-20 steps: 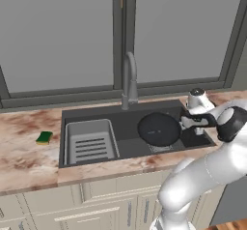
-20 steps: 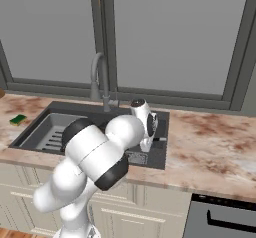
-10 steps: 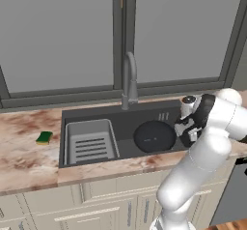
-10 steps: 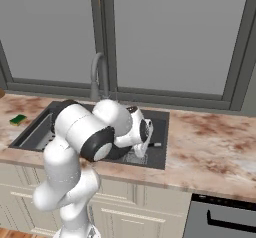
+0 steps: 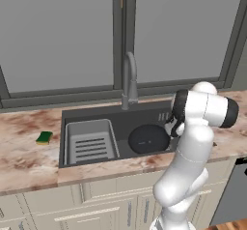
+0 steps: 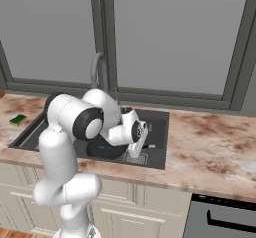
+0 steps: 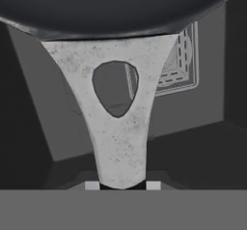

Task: Pick the pan and sponge and place them into the sink. Then turn on the water.

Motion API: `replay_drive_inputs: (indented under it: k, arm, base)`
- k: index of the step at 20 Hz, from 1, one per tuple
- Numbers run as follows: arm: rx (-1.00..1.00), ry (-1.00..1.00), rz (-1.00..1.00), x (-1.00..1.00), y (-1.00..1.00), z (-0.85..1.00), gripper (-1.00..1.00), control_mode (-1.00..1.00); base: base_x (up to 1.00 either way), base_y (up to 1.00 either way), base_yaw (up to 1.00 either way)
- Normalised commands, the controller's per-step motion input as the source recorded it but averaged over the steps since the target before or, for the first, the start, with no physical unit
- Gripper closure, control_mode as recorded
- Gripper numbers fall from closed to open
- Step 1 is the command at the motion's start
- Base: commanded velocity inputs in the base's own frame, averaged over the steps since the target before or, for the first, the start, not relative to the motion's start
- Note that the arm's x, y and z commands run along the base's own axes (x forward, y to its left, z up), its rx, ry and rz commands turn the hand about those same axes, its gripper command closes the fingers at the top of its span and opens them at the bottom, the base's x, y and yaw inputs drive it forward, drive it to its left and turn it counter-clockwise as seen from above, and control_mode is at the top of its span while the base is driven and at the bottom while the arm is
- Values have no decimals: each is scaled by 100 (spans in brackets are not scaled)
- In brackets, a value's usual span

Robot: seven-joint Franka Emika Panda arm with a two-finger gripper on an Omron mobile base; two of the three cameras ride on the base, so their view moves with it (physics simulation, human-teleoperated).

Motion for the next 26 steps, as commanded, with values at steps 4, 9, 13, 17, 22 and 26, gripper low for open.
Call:
replay_drive_inputs:
  k: [4,9,13,17,22,26]
  arm:
    - [6,1,0,0,0,-38,100,-100]
    - [5,0,0,2,0,-42,100,-100]
    - [6,0,0,16,0,-34,100,-100]
    - [2,0,2,21,0,-33,100,-100]
    - [1,0,4,23,0,-37,100,-100]
    - [0,0,4,29,0,-26,100,-100]
  base:
    - [0,0,0]
    - [0,0,0]
    - [0,0,0]
    - [0,0,0]
    - [0,0,0]
    - [0,0,0]
